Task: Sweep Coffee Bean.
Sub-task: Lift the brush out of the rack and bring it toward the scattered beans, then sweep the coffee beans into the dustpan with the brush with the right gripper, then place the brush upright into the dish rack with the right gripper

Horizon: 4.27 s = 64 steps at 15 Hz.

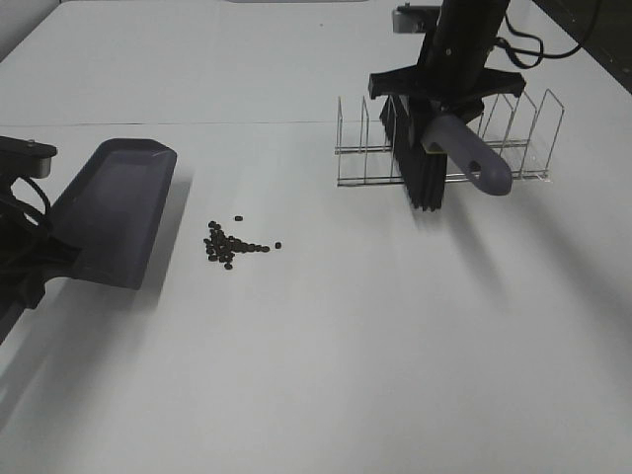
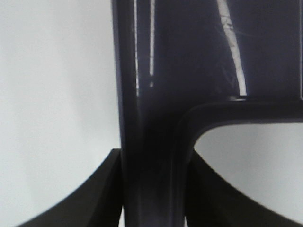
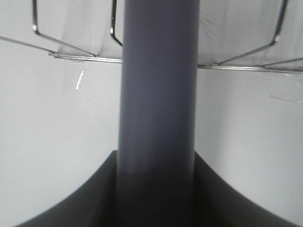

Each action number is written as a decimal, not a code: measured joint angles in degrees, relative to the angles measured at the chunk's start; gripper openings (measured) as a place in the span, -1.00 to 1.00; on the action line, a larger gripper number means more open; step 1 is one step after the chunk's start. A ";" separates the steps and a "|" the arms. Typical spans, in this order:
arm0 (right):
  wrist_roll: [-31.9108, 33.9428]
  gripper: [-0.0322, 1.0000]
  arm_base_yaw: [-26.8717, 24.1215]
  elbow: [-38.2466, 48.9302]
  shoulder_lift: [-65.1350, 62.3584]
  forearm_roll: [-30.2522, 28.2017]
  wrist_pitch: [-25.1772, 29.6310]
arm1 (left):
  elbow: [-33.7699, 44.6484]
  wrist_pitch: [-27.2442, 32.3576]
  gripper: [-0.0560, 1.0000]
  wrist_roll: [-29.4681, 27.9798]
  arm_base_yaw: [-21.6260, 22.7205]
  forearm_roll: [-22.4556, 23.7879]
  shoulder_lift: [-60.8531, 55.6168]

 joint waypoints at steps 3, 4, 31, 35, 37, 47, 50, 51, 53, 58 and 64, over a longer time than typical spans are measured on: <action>-1.26 -0.26 0.00 0.00 -4.30 -1.03 0.17 | 0.00 0.00 -0.27 0.00 0.00 1.03 0.00; -1.38 -0.26 0.00 0.00 -5.50 -0.92 0.23 | 0.00 0.00 -0.27 0.00 0.00 1.66 0.00; 1.83 -0.26 17.02 18.74 -6.19 -9.22 -1.49 | -11.12 7.51 -0.27 6.02 -0.11 3.38 13.12; 1.60 -0.26 18.91 9.68 1.66 -8.08 -0.63 | -11.40 7.16 -0.27 6.02 -3.27 3.09 14.67; 0.17 -0.26 20.23 6.65 4.24 -5.73 -0.57 | -11.97 7.28 -0.27 6.59 -3.78 1.03 16.90; -6.30 -0.26 21.54 5.16 8.42 17.36 -12.89 | -12.15 7.51 -0.27 7.68 -3.78 -1.72 17.13; -8.48 -0.26 21.54 5.16 9.57 24.06 -16.39 | -12.15 7.56 -0.26 7.68 -3.78 -1.89 17.13; -10.77 -0.26 21.49 5.16 10.20 30.25 -17.93 | -12.15 7.68 -0.26 7.68 -3.78 -2.23 17.13; -13.87 -0.26 21.49 4.01 10.60 36.33 -18.39 | -12.15 7.73 -0.26 7.68 -3.78 -2.41 17.13; -15.30 -0.26 20.74 -2.98 10.71 38.16 -15.64 | -12.15 7.91 -0.26 7.68 -3.78 -2.98 17.13; -14.04 -0.26 15.07 -18.56 10.71 33.23 -0.17 | -12.15 8.08 -0.26 7.68 -3.78 -3.32 17.13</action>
